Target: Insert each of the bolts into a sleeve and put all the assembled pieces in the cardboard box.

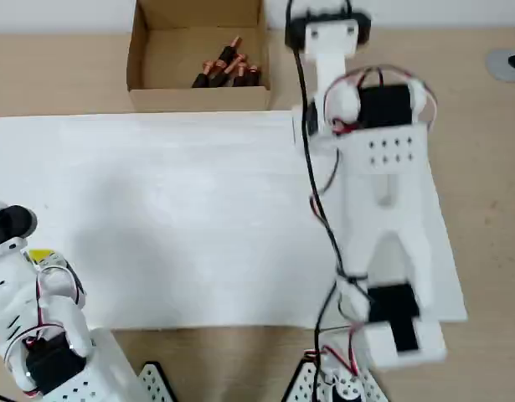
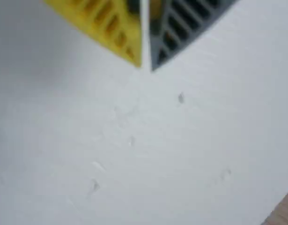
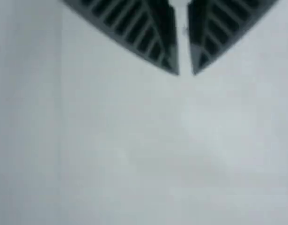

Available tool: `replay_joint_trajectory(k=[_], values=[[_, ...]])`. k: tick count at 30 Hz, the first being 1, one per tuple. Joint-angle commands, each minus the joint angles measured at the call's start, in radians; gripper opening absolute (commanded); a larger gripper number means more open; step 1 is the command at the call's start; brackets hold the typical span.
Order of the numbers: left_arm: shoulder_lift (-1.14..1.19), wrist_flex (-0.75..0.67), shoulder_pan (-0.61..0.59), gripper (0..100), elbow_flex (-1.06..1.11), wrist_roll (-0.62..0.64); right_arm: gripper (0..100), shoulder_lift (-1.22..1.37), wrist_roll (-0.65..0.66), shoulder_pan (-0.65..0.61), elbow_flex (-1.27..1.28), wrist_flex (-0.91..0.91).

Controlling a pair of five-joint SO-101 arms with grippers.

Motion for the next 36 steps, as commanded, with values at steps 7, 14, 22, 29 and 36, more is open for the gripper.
replay_joint_trajectory(k=[7,14,22,29,36], values=[[-0.005,-0.018,-0.02,1,0.087,-0.002,1.0,-0.374,0.018,0.018,0.584,-0.169],[-0.005,-0.018,-0.02,1,0.163,-0.002,1.0,-0.639,0.17,0.018,0.952,-0.381],[-0.005,-0.018,-0.02,1,0.241,0.002,1.0,-0.961,0.17,0.018,1.394,-0.626],[-0.005,-0.018,-0.018,1,0.253,0.002,1.0,-1.222,0.169,0.021,1.632,-0.732],[-0.005,-0.018,-0.018,1,0.255,0.002,1.0,-1.489,0.169,0.018,1.854,-0.773]])
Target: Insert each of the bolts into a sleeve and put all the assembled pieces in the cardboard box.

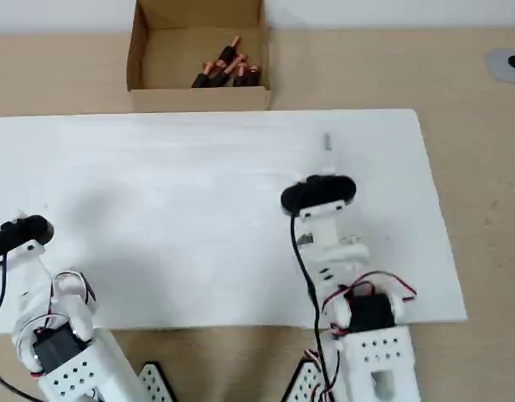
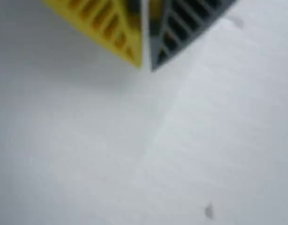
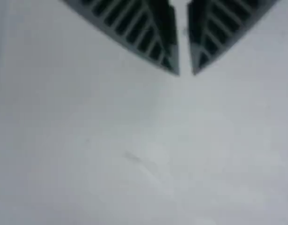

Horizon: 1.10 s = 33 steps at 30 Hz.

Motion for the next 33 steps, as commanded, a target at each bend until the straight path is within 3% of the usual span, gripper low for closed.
replay_joint_trajectory(k=[1,10,33], values=[[-0.007,-0.017,-0.012,1,-0.002,0.002,1.0,-0.15,0.008,0.018,0.081,-0.021],[-0.007,-0.017,-0.012,1,-0.002,-0.002,1.0,-0.478,0.008,0.018,0.226,0.043],[-0.007,-0.017,-0.012,1,-0.002,-0.003,1.0,-0.469,0.006,0.021,0.222,0.054]])
